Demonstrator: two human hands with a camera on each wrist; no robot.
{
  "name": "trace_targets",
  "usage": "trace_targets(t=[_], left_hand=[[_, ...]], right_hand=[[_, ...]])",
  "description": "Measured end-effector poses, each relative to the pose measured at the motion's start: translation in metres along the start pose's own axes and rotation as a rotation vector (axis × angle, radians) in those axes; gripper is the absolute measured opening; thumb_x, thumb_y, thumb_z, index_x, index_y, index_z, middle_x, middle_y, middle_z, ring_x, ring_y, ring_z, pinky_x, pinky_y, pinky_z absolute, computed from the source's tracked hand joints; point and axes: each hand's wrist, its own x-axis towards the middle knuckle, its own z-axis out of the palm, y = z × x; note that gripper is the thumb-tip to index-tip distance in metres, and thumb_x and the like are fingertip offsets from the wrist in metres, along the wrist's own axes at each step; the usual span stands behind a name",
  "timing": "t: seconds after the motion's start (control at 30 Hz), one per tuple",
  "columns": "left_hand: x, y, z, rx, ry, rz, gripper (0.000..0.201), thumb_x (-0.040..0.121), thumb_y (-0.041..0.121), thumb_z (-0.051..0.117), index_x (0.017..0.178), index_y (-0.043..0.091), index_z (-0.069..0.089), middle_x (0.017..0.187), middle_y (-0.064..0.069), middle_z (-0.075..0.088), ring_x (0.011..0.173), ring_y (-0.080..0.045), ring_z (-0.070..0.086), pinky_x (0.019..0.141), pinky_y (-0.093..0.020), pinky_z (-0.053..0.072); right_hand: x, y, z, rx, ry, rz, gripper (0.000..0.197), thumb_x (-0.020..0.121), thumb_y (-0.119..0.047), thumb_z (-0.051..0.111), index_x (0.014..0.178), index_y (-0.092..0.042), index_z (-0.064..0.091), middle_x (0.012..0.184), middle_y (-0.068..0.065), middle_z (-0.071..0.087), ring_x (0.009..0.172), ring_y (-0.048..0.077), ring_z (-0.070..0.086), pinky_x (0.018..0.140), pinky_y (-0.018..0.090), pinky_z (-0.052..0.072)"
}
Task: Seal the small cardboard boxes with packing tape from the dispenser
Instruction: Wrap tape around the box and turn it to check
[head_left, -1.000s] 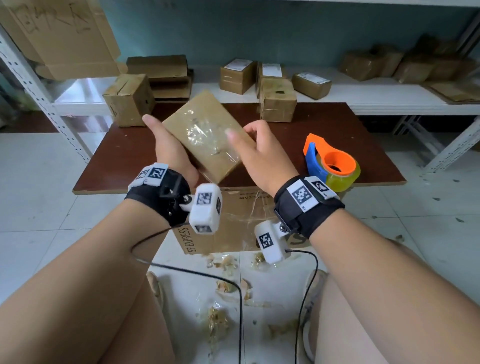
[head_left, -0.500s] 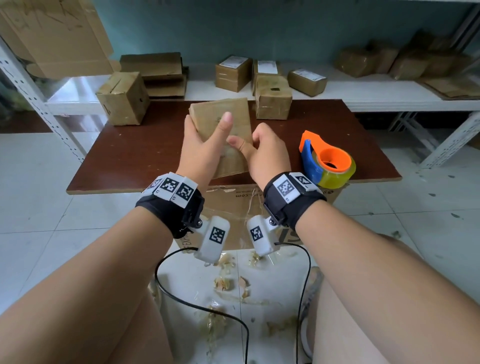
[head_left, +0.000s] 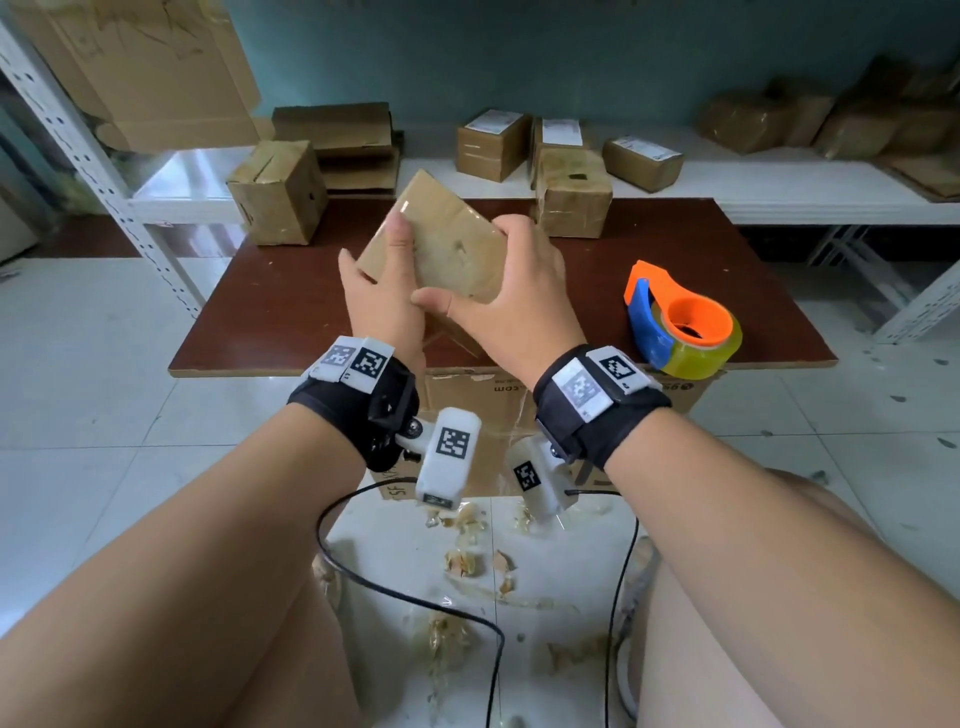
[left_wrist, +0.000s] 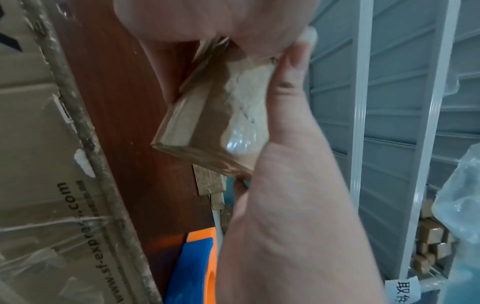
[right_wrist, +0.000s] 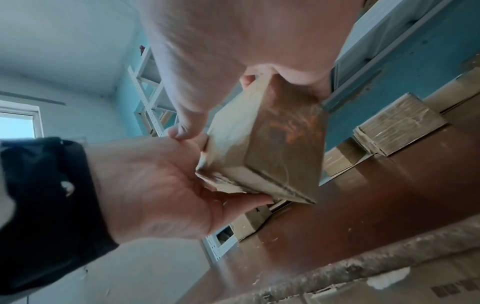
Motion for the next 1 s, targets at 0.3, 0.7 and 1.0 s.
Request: trace_targets(t=[0.3,0.7,1.0], left_hand=[[-0.028,-0.002,0.017,-0.384,-0.07,-0.139,0.08,0.092,0.06,0.074,0.157,0.026,0.044,0.152,-0.009,0.056,0.13,-0.033,0.064,0.088,-0.058,0.064],[-0.025,-0.009,0.032,-0.078,-0.207,-0.048,0.074,0.096,0.072,0.055,0.161,0.043,0.035,0.156,0.002,0.05,0.134,-0.021,0.058,0.08,-0.05,0.066],[-0.006,-0.008,0.02,0.269,-0.015,0.263,0.058,0.106,0.053,0.045,0.148,0.013,0.048,0.14,-0.001,0.064,0.127,-0.014,0.063,0.111,-0.039,0.05]], right_hand=[[0.021,0.0,-0.014,0.208,0.081,0.018,0.086,0.099,-0.027,0.073,0.168,-0.023,0.023,0.177,0.001,0.004,0.163,0.016,0.009,0.131,0.035,0.017],[0.02,0.004,-0.024,0.17,0.189,0.246,0.116,0.075,-0.073,0.08,0.165,-0.025,0.024,0.162,-0.006,0.046,0.146,0.014,0.046,0.112,0.029,0.043],[0.017,0.008,-0.018,0.157,0.139,0.149,0.097,0.076,-0.064,0.084,0.154,-0.029,0.04,0.145,-0.011,0.06,0.128,0.01,0.059,0.106,0.037,0.053]])
